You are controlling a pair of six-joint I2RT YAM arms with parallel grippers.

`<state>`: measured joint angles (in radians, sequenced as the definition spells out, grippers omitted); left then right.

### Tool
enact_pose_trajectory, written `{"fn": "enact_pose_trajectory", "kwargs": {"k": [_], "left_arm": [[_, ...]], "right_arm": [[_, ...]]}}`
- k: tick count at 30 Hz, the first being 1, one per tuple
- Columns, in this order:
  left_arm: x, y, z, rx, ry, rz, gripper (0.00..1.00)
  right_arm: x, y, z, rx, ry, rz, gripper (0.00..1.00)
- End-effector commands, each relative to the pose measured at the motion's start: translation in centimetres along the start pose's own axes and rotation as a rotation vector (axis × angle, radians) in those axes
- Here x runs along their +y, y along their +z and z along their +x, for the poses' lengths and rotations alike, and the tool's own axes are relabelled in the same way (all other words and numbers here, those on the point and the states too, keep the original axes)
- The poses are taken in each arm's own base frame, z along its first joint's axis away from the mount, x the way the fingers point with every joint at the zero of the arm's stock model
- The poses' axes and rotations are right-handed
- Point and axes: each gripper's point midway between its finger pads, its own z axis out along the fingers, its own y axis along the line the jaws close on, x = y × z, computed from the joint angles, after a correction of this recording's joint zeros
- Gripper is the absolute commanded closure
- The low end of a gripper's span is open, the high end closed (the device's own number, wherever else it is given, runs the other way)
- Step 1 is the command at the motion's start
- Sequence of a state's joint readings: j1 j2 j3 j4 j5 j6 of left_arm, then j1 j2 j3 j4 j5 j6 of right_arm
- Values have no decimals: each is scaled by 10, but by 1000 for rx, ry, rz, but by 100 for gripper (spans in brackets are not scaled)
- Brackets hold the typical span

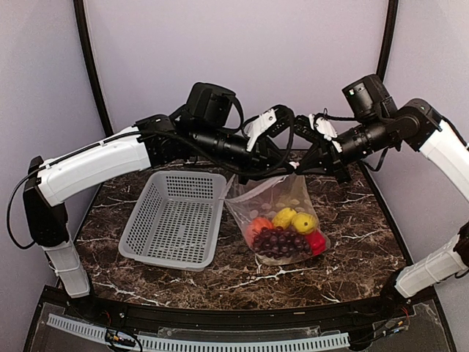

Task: Place the food in the zip-top bag and seal the zipper
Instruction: Adjust the zipper on the zipper food storage bag.

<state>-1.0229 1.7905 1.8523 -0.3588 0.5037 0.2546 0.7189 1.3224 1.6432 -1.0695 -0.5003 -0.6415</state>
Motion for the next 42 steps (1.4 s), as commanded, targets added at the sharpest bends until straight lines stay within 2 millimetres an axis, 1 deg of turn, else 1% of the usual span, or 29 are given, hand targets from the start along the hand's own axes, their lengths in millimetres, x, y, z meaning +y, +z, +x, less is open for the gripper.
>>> {"fn": "enact_pose_trajectory", "kwargs": {"k": [1,4,6,10,13,15,18,20,22,23,24,25,26,27,28,29,31,42], "left_arm": [[11,-7,-2,27,7,-62,89],[24,-12,3,44,-33,-107,93],[29,-15,5,48,-57,-110,94],[30,-20,12,65,-72,-111,96],[32,-24,19,85,-82,-124,97],[33,-27,24,97,-85,-135,97],[35,-31,32,112,-93,-150,97],[34,-35,36,120,-99,-160,97],[33,-38,47,141,-109,-169,97],[34,-42,47,140,-108,-180,98],[33,-42,54,154,-115,-181,98],[32,-45,54,153,-113,-189,97],[32,-45,61,165,-118,-190,98],[32,-48,61,162,-119,-198,98],[32,-48,66,169,-122,-199,98],[32,-49,66,166,-122,-202,98],[32,-48,70,175,-126,-203,98],[37,-47,85,197,-135,-220,98]], "right_arm": [[3,-11,-18,-82,-49,14,100],[1,-15,-17,-87,-48,24,100],[-6,-21,-17,-99,-40,45,100],[-31,-46,-16,-132,-16,136,100],[-50,-63,-9,-143,7,197,100],[-60,-70,-1,-140,26,224,100],[-79,-81,18,-143,76,267,100],[-94,-93,34,-150,120,304,100],[-106,-104,48,-157,150,337,100],[-111,-108,55,-157,162,349,100],[-116,-111,62,-154,175,363,100],[-120,-114,69,-150,189,372,100],[-123,-115,75,-147,200,377,100],[-125,-115,81,-144,211,380,100],[-126,-114,84,-142,215,376,100],[-126,-111,87,-140,221,368,100],[-132,-115,97,-132,244,389,100],[-139,-114,108,-131,276,395,100]]}}
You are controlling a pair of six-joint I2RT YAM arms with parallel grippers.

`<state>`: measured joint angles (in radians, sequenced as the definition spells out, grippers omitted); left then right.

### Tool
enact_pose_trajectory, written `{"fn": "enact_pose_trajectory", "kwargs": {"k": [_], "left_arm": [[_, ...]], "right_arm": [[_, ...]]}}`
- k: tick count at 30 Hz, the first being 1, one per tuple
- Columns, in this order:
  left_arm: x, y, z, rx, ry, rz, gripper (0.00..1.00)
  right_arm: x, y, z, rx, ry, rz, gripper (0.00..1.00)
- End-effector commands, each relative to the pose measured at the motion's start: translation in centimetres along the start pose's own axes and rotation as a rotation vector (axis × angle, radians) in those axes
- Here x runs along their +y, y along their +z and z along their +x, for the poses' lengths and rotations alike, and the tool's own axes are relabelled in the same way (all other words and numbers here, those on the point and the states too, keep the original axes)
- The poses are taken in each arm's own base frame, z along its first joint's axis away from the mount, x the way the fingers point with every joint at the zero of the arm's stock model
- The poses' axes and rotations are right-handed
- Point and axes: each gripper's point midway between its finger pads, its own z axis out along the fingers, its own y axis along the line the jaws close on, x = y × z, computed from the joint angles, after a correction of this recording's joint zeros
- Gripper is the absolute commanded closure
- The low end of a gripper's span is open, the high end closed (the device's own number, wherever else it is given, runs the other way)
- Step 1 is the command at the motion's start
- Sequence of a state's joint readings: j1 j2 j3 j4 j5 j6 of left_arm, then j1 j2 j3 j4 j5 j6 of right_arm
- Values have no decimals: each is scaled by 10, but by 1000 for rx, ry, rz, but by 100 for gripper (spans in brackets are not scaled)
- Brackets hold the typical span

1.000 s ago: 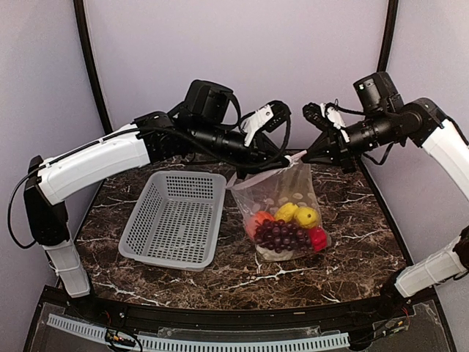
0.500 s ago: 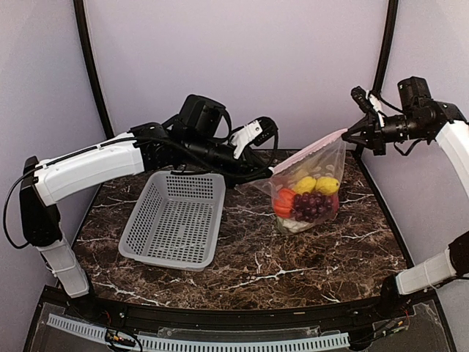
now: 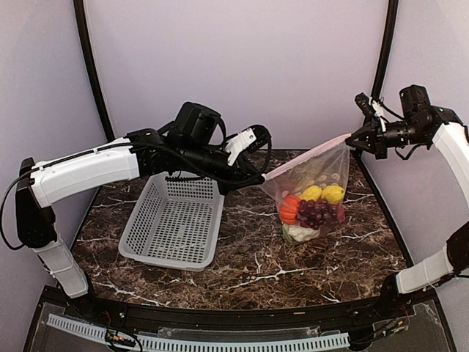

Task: Place the food in the zip-top bag and seal the zipper
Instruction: Adjust the zipper on the zipper food storage bag.

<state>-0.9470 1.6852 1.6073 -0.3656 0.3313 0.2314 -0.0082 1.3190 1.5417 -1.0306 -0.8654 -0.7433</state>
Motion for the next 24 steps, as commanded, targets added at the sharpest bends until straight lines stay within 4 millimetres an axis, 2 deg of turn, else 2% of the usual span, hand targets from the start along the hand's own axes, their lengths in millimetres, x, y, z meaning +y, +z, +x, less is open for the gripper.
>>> {"fn": "enact_pose_trajectory", "kwargs": {"k": [1,8,16,18,20,21,24], "left_arm": [[2,-19,10,28,-23,-16,98],[6,-20,18,34,-37,-28,99],[10,-16,13,14,-42,-25,99],[10,-16,11,10,-42,-20,99],[9,-17,3,-4,-41,-9,99],[7,-17,-4,-24,-40,3,99],[3,-17,-20,-97,-42,37,99]], "right_arm": [[-25,-6,-6,-27,-56,85,100],[-29,-3,-1,-29,-40,77,100],[-29,1,6,-19,-32,62,98],[-22,-3,3,-16,-41,47,80],[-6,-11,-10,-42,-64,6,65],[2,-13,-18,-49,-89,-9,55],[44,4,-27,-29,-172,-106,41]]}}
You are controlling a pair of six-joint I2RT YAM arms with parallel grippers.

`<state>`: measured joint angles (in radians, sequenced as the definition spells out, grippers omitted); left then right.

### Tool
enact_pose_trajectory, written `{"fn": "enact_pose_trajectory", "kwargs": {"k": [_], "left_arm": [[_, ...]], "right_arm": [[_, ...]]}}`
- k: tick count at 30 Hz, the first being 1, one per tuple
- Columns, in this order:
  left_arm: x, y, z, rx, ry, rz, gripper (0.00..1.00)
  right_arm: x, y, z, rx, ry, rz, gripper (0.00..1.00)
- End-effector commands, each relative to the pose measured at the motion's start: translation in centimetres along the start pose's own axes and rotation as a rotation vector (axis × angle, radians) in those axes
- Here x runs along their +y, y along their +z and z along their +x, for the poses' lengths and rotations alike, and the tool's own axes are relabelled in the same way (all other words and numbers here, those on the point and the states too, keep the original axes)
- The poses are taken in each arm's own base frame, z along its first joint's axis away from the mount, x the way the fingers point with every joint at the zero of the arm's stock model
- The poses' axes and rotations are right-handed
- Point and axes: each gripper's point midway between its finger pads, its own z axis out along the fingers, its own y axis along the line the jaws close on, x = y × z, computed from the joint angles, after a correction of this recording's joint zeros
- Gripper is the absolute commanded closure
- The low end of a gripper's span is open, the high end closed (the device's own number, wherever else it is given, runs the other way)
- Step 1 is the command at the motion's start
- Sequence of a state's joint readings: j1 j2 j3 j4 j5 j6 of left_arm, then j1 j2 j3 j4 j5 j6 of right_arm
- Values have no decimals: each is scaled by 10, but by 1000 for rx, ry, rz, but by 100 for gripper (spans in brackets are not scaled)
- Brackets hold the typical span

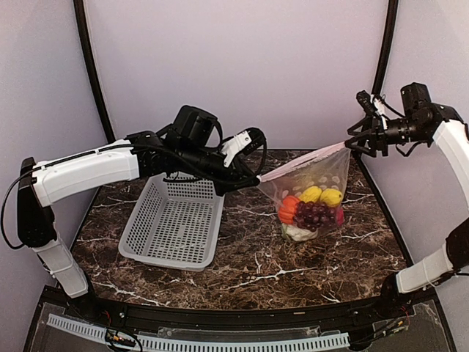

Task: Place the food in the zip-top bag and seal the zipper
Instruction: Adjust the zipper on the zipper food storage bag, then pass from the left arm to the right

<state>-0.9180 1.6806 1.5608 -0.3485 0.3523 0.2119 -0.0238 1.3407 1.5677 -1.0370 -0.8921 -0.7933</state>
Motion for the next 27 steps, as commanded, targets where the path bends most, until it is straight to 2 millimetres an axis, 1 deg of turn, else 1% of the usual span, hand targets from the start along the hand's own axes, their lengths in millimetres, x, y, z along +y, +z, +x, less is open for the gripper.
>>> {"fn": "enact_pose_trajectory", "kwargs": {"k": [1,2,5,8,11,15,18,21,24,27], "left_arm": [[-11,-18,-38,-128,-16,67,99],[-14,-15,-42,-148,-20,91,99],[-19,-14,-50,-175,-54,134,98],[-22,-16,-58,-202,-62,156,98],[-23,-19,-62,-214,-69,160,98],[-25,-22,-65,-213,-75,163,98],[-24,-20,-63,-201,-84,162,98],[-18,-20,-64,-204,-104,128,98],[-6,-19,-65,-200,-152,64,99],[2,-19,-66,-199,-191,27,99]], "right_arm": [[62,13,-25,7,-165,-125,38],[77,20,-26,29,-202,-150,37],[101,40,-25,94,-250,-196,33],[110,59,-17,162,-264,-231,31],[123,73,-9,220,-256,-288,29],[146,80,-8,254,-222,-365,28],[162,83,-10,269,-193,-399,27],[174,85,-12,260,-158,-430,27],[180,85,-18,244,-120,-452,27],[176,90,-25,237,-66,-433,24]]}}
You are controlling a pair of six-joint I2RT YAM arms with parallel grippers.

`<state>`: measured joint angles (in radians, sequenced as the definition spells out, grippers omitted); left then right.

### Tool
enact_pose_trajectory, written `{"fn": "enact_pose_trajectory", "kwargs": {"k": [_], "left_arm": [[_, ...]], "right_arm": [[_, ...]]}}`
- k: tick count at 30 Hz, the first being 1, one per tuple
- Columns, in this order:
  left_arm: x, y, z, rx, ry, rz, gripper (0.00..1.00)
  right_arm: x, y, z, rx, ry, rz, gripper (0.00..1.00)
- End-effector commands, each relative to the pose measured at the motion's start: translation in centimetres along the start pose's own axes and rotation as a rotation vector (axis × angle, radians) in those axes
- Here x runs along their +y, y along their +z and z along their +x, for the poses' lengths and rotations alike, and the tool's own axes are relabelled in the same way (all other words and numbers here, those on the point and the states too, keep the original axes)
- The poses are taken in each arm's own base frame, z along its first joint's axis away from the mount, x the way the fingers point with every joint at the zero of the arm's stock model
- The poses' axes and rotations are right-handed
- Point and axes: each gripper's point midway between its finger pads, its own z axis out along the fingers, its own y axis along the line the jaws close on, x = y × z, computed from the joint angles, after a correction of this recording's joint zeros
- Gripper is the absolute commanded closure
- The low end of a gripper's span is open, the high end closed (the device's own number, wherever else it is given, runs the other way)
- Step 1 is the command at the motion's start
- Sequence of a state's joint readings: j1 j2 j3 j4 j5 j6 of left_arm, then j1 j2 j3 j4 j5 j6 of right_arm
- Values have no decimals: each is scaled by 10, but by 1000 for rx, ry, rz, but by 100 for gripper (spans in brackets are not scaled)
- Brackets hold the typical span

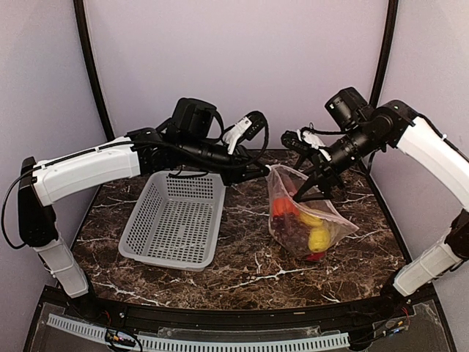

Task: Place the food in the zip-top bag and seal the zipper
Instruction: Pass from the left arm to the right

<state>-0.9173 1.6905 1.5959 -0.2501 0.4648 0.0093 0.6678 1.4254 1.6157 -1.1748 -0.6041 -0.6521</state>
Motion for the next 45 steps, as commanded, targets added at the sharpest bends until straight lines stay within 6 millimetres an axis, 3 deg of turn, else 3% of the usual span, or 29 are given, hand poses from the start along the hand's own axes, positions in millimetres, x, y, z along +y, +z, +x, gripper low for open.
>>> {"fn": "enact_pose_trajectory", "kwargs": {"k": [1,7,14,18,28,31,36,40,43,45], "left_arm": [[8,-11,-33,-80,-40,-68,99],[11,-8,-27,-63,-36,-84,99],[29,-14,-40,-100,-96,-192,99],[35,-14,-43,-98,-114,-227,99],[46,-21,-47,-121,-230,-299,99],[55,-26,-46,-119,-265,-353,99],[60,-30,-45,-117,-291,-397,99],[64,-36,-44,-115,-287,-429,99],[64,-38,-44,-114,-250,-430,99],[61,-37,-37,-109,-213,-414,97]], "right_arm": [[-3,-5,-20,-54,89,10,24],[-36,-6,-27,-39,186,129,22],[-31,4,-29,-45,241,67,17],[-23,0,-37,-69,228,55,15],[-49,13,-14,56,190,262,17],[-48,13,-19,63,136,296,24],[-53,12,-20,104,58,377,63],[-67,4,-15,139,36,473,80],[-75,-6,-14,150,12,537,98],[-79,-13,-15,134,1,559,100]]}}
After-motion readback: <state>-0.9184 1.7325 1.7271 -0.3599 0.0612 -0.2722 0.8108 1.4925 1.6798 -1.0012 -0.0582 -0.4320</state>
